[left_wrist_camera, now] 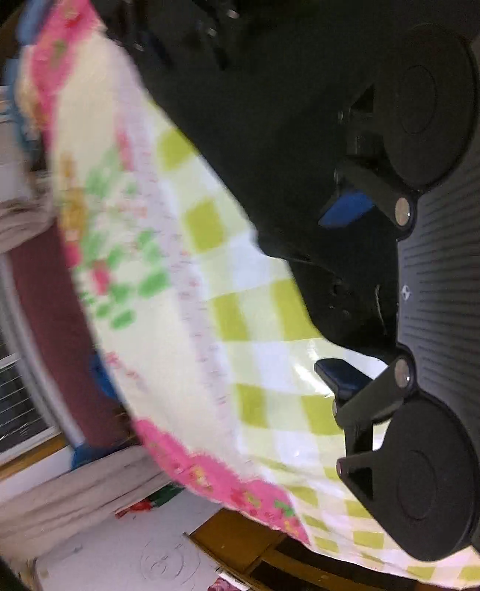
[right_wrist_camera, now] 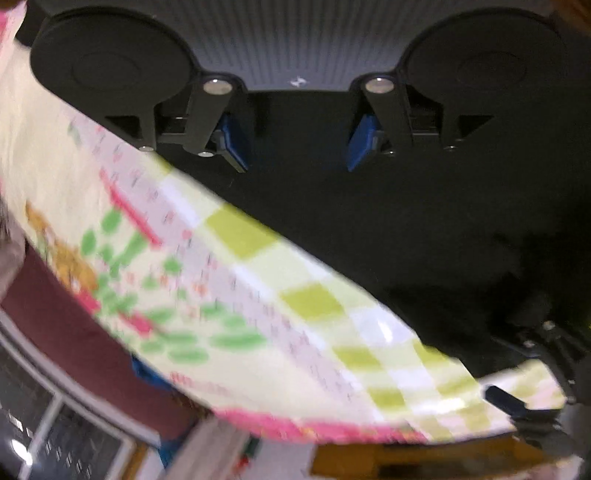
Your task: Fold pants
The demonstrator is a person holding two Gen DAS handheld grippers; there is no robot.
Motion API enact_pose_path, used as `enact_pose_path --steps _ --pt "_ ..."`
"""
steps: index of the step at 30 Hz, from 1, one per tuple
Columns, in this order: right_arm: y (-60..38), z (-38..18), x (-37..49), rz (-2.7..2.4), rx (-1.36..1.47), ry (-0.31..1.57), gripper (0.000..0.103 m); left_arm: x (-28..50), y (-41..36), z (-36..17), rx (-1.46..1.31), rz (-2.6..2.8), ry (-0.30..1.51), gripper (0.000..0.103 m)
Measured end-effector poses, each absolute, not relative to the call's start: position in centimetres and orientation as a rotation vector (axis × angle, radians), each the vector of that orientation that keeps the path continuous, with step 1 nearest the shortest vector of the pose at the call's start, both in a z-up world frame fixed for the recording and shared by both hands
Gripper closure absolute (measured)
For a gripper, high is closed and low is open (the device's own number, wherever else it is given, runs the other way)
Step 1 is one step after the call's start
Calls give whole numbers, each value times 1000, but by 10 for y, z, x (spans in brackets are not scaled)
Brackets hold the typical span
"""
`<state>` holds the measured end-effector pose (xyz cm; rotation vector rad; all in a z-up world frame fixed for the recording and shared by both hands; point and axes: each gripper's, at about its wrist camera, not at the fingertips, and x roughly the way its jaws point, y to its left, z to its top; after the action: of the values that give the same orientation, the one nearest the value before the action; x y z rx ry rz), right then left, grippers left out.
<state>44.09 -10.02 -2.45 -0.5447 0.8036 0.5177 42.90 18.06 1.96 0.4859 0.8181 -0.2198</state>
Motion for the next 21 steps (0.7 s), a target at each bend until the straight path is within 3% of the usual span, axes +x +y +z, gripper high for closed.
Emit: enact_pose_path --steps 3,4,5,6,7,12,13,18,21 --pt "-92 -45 431 478 -572 801 55 442 178 -13 526 -182 935 15" --pt "-91 -46 426 482 -581 788 60 439 177 -16 501 -182 923 25" --pt "-91 -44 422 489 -587 791 71 437 178 -16 469 -185 919 33" --pt "-90 -42 419 488 -593 800 82 433 177 -15 432 -196 924 53" --pt "-91 -39 416 481 -598 804 86 427 176 -13 407 -212 921 67" --pt "-108 0 378 495 -601 679 87 351 165 18 385 -371 822 77" --pt "-110 7 366 499 -635 628 86 330 163 25 376 -411 800 77" --pt "-109 29 318 561 -817 470 50 223 158 49 329 -520 736 77" --pt "-99 22 295 599 -977 417 37 173 153 51 325 -566 747 78"
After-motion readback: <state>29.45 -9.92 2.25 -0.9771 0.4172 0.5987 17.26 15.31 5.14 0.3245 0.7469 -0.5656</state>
